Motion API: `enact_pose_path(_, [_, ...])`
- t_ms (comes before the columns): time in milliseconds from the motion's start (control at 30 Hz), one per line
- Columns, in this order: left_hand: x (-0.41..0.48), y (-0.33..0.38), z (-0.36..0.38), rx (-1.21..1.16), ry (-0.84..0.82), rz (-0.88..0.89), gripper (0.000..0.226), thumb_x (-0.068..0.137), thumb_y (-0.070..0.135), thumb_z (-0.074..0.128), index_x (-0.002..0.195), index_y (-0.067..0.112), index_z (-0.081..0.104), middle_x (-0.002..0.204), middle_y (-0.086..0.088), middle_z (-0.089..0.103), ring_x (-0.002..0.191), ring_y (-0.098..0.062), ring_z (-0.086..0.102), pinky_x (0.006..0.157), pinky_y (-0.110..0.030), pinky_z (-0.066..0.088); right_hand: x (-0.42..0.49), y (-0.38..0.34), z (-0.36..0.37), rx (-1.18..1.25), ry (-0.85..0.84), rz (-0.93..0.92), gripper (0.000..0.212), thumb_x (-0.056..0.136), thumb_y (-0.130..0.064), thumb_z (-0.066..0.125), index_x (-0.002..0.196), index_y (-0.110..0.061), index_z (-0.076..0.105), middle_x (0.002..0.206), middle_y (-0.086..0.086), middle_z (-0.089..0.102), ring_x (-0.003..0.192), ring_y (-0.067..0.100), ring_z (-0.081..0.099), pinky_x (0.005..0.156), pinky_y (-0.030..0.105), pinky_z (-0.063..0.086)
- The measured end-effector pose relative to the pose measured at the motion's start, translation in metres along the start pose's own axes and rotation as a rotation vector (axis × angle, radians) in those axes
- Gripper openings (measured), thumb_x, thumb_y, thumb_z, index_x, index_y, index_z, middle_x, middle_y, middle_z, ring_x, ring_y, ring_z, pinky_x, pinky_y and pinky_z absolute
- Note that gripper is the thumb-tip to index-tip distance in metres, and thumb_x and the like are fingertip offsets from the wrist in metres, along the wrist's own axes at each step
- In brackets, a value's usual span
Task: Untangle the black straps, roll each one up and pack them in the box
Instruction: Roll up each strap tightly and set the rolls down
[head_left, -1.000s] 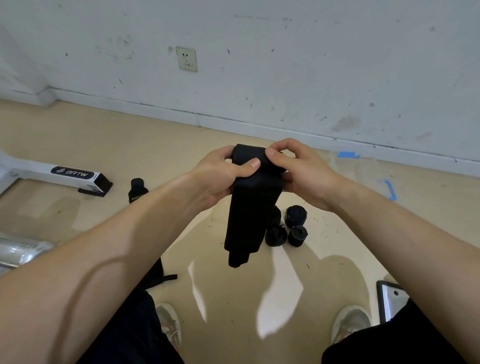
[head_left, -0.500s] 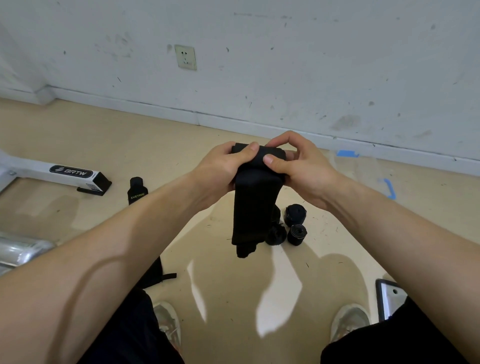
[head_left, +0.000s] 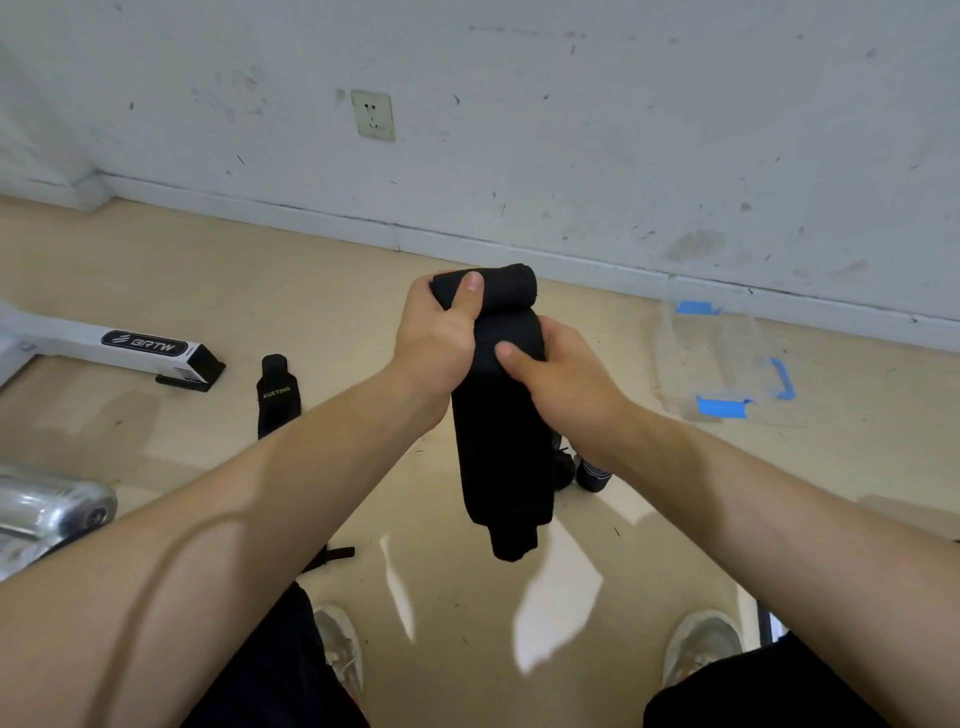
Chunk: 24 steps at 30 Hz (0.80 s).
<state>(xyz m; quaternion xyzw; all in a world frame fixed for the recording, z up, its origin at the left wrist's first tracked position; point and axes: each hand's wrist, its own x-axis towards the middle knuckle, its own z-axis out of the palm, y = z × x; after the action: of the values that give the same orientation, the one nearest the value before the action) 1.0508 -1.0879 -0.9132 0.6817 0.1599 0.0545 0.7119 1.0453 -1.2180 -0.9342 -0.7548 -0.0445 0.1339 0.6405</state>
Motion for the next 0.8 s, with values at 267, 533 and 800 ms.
enact_pose_path(267, [0.009,-0.001,-0.008,0.276,-0.006,0.217,0.024,0.103,0.033,0.06,0.119,0.015,0.055,0.109,0.006,0.066,0.103,-0.01,0.065,0.089,-0.024,0.053,0.001,-0.006,0.0,0.164,0.014,0.057,0.022,0.098,-0.014,0.062,0.119,-0.023,0.061,0.108,0.001,0.074,0.098,0.018,0.074,0.09,0.043,0.06])
enact_pose_path(533, [0.01,0.008,-0.01,0.266,-0.068,0.215,0.032,0.093,0.02,0.076,0.12,0.014,0.06,0.11,-0.001,0.069,0.097,-0.008,0.066,0.084,-0.024,0.057,0.0,-0.01,-0.01,0.175,0.004,0.063,0.01,0.096,-0.016,0.062,0.105,-0.014,0.066,0.093,0.0,0.076,0.085,0.016,0.074,0.079,0.035,0.058])
enact_pose_path(800, [0.002,0.012,-0.008,0.275,-0.254,0.293,0.03,0.09,0.005,0.075,0.107,0.023,0.059,0.092,0.0,0.064,0.071,0.004,0.061,0.067,-0.017,0.053,0.003,-0.032,-0.024,0.291,0.043,0.159,0.038,0.1,-0.056,0.05,0.116,-0.024,0.065,0.1,-0.001,0.075,0.085,0.019,0.074,0.072,0.036,0.055])
